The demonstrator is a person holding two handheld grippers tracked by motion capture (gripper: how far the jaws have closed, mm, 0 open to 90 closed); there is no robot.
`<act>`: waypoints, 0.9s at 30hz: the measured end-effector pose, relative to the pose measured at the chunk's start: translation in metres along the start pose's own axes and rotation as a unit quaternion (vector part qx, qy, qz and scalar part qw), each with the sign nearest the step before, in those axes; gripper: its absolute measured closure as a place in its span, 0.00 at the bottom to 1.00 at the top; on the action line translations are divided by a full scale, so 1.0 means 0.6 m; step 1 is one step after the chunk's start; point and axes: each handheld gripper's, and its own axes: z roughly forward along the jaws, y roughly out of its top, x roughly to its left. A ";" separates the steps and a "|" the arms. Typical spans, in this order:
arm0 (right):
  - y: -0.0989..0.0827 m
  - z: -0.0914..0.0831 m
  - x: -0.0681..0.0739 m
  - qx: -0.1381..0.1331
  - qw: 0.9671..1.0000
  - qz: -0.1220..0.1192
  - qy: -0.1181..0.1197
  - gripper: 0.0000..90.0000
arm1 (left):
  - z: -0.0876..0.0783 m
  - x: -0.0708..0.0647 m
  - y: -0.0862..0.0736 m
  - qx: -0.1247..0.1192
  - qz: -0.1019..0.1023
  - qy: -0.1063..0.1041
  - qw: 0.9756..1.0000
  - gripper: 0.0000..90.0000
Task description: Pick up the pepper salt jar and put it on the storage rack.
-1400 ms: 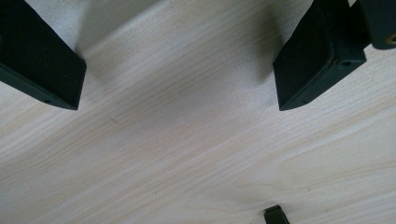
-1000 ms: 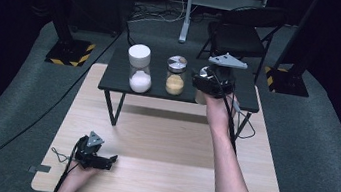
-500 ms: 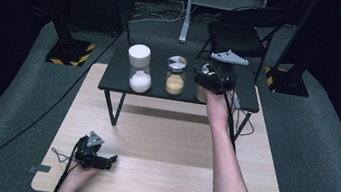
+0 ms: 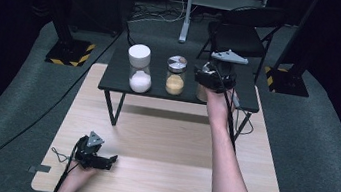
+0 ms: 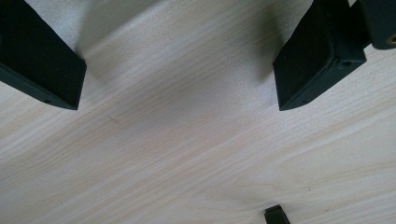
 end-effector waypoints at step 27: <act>-0.014 0.003 -0.003 0.011 1.000 0.020 0.005 0.19 | 0.000 0.000 0.000 0.000 0.001 0.000 1.000 0.02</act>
